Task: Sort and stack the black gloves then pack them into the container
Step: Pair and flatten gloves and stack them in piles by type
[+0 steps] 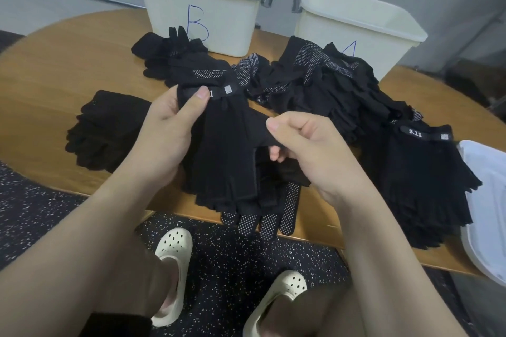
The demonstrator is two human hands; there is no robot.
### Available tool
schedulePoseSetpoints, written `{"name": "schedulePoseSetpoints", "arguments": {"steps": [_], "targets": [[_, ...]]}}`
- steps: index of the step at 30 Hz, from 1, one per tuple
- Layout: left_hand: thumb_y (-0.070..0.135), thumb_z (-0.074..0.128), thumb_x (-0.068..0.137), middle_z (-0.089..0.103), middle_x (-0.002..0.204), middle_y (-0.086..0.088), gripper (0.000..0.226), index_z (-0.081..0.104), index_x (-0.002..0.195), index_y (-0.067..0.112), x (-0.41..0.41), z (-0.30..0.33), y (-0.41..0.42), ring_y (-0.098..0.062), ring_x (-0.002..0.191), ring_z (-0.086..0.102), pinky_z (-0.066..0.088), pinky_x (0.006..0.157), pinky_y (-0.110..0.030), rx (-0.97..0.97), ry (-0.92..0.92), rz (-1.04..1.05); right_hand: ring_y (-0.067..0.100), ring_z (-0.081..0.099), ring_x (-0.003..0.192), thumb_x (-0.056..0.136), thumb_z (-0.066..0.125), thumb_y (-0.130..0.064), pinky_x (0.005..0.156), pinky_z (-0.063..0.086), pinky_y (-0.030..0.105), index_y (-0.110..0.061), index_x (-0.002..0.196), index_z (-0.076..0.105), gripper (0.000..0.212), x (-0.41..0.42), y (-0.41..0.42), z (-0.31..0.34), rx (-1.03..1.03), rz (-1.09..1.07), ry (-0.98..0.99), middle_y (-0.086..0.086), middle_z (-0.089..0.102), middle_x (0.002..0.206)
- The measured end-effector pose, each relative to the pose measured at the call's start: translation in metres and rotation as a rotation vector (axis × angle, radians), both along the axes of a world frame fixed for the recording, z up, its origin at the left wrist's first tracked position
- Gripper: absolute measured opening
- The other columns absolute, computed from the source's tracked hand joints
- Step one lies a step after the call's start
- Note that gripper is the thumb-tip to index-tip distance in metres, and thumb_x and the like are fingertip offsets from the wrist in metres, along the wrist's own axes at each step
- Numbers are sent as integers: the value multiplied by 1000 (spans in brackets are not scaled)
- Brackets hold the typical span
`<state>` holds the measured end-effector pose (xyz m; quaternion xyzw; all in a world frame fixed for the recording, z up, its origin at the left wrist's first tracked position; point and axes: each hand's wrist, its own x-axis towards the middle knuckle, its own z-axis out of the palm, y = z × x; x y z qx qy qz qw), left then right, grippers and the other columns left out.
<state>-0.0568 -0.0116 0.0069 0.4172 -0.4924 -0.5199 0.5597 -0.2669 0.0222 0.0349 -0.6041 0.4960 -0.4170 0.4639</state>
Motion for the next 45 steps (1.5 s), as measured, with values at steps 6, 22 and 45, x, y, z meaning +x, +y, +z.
{"name": "schedulePoseSetpoints", "arguments": {"steps": [6, 22, 45], "targets": [[29, 53, 105, 73, 123, 1, 21, 68, 118, 23, 0, -6, -2, -20, 119, 67, 50, 107, -51, -47, -131, 24, -1, 63, 62, 104, 58, -27, 72, 49, 33, 5, 81, 65, 41, -3, 0, -5, -132, -46, 325, 17, 66, 71], [30, 68, 99, 79, 90, -3, 18, 73, 99, 13, -9, -14, -3, -21, 87, 76, 62, 83, -51, 65, -326, 105, 15, 65, 67, 98, 64, -42, 67, 57, 37, -16, 88, 74, 29, 22, -31, -15, -180, -95, 428, -3, 70, 70], [38, 67, 97, 69, 93, 9, 18, 72, 105, 22, -5, -24, -17, -10, 88, 62, 43, 74, -21, -42, -866, 273, 5, 70, 84, 90, 73, -50, 72, 46, 21, -26, 84, 74, 24, -5, -41, -19, 60, -176, 418, -6, 76, 85]]}}
